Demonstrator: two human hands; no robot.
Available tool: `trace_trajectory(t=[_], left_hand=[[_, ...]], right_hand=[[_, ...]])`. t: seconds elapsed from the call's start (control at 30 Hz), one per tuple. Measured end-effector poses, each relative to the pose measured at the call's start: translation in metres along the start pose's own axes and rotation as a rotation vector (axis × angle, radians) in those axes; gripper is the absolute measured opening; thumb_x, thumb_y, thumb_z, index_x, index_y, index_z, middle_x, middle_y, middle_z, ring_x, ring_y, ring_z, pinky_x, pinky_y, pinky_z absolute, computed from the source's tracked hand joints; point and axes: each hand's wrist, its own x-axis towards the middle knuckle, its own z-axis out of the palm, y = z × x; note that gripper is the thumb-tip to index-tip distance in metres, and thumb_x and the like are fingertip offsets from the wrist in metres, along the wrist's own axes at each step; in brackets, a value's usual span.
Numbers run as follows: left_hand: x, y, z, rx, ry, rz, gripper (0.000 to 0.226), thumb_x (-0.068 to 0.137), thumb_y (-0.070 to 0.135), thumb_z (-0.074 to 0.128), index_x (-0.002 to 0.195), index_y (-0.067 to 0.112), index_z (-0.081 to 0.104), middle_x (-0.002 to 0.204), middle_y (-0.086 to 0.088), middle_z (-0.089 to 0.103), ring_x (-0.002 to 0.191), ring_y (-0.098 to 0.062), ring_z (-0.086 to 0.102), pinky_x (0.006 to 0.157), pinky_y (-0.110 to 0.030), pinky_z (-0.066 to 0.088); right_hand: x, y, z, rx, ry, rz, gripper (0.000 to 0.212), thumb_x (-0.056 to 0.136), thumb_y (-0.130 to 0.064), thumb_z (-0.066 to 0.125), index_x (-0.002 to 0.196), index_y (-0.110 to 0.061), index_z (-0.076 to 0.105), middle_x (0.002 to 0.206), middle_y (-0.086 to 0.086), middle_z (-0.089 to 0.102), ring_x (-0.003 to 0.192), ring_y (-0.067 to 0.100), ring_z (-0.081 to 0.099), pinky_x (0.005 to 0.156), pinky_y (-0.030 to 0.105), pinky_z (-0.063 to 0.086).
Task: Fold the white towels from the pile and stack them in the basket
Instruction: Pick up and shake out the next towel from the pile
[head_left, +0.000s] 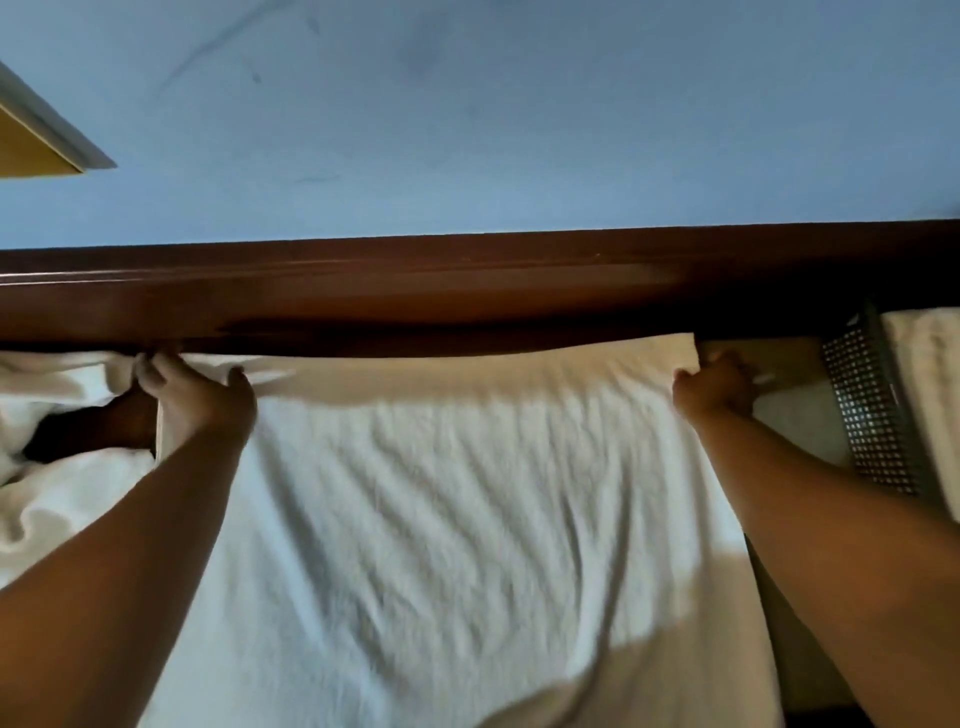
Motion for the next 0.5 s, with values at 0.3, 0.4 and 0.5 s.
trace_trajectory(t=[0.3,0.4,0.5], left_hand=[[-0.227,-0.057,0.033,0.007,-0.564,0.587,0.041,0.089,0.018,0.068,0.129,0.011,0.060,0.142,-0.013,0.051,0.128,-0.031,0.054,0.107,-0.036,0.043],[-0.302,-0.060,0.036,0.050,-0.738,0.726,0.043,0.089,0.020,0.071,0.130,0.017,0.060,0.144,-0.006,0.051,0.129,-0.027,0.052,0.107,-0.035,0.041],[-0.349,-0.064,0.037,0.145,-0.870,0.788,0.042,0.091,0.028,0.069,0.132,0.026,0.058,0.150,0.004,0.044,0.131,-0.021,0.050,0.107,-0.039,0.044]], right_hand=[[-0.147,0.178,-0.006,0.063,-0.180,0.115,0.068,0.092,-0.034,0.069,0.144,0.003,0.044,0.145,0.026,0.048,0.133,0.041,0.047,0.106,0.043,0.040],[-0.193,0.234,-0.011,0.109,-0.252,0.154,0.063,0.091,-0.032,0.071,0.138,0.005,0.051,0.141,0.024,0.053,0.130,0.039,0.052,0.103,0.040,0.043],[-0.218,0.273,-0.013,0.122,-0.330,0.184,0.048,0.087,-0.032,0.071,0.122,0.000,0.064,0.126,0.020,0.063,0.118,0.038,0.059,0.094,0.036,0.047]])
